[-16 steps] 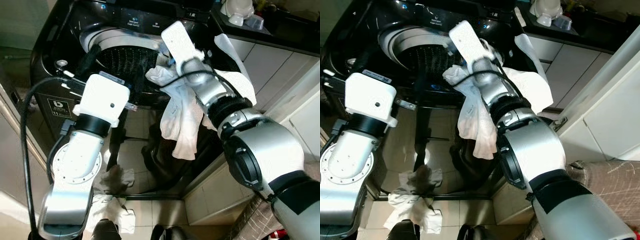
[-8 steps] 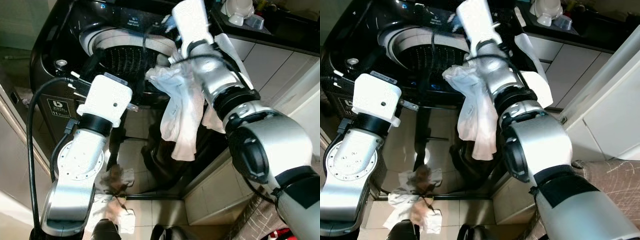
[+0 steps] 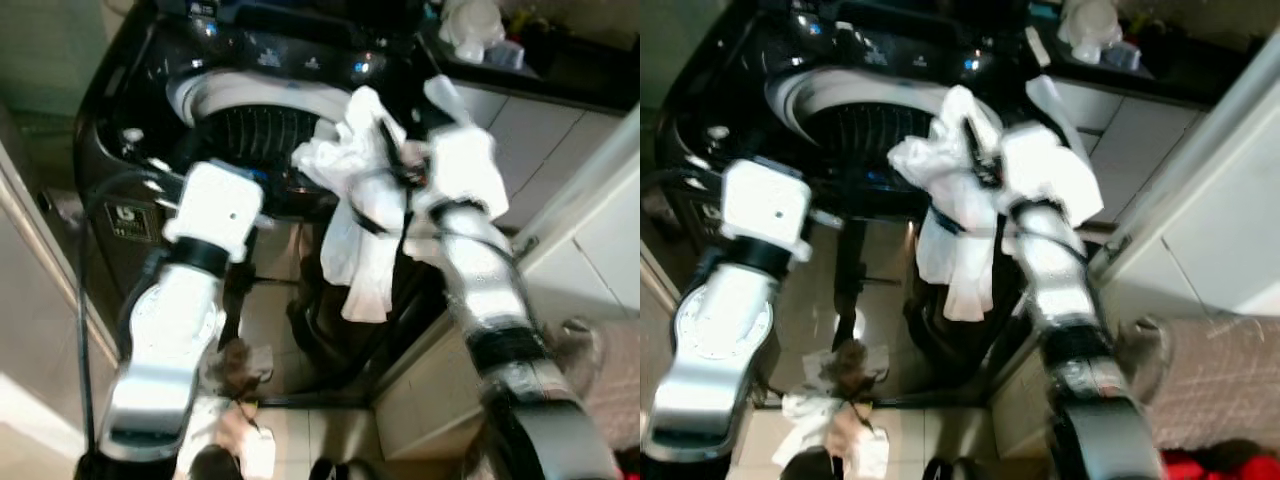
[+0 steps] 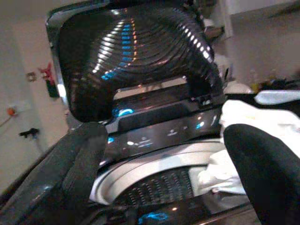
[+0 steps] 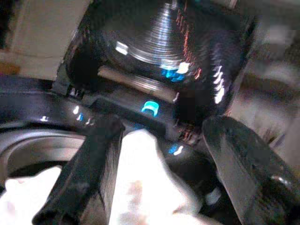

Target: Clothes washing

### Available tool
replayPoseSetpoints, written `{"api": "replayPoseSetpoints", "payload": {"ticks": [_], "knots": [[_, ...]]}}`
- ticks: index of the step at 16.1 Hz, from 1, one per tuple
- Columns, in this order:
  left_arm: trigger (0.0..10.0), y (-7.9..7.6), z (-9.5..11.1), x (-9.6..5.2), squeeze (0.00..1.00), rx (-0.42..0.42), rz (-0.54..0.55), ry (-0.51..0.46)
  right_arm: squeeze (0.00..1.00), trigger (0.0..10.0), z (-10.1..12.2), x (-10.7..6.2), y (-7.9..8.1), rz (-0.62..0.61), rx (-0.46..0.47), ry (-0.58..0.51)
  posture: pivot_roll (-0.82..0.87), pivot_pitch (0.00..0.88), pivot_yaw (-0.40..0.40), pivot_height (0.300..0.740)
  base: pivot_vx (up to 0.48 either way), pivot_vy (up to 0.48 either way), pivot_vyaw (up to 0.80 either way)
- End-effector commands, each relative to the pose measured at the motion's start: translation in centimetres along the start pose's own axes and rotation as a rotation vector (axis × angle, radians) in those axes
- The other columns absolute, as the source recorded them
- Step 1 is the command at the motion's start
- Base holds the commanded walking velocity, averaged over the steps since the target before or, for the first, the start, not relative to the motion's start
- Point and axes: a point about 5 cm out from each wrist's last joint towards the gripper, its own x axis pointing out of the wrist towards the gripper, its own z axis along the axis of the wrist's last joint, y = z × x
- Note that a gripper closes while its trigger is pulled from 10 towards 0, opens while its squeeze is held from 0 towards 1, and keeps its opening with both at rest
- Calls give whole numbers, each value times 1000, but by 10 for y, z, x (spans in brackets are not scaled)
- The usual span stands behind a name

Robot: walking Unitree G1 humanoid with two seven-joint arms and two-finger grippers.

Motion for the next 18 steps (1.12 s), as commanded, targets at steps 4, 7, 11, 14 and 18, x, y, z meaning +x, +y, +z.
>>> {"api": "replayPoseSetpoints", "payload": {"ticks": [4,7,11,14,18], "knots": [[10000,-5,-2,5,0,-17,-32,-27,0,10000,-5,-61,6,126,-76,85,61,14,-129,740,0,0,0],[10000,-6,-2,9,0,-18,-34,-43,0,10000,-73,-81,21,94,134,461,82,7,-111,740,0,0,0],[10000,-3,-1,11,0,-10,-26,-57,0,10000,-93,-68,40,73,251,590,109,0,-110,740,0,0,0],[10000,0,-1,9,0,-1,-14,-57,0,10000,-107,-67,48,68,332,695,133,9,-119,740,0,0,0],[10000,0,-1,8,0,-2,-4,-57,0,10000,-93,-38,50,77,220,574,136,20,-120,740,0,0,0]]}}
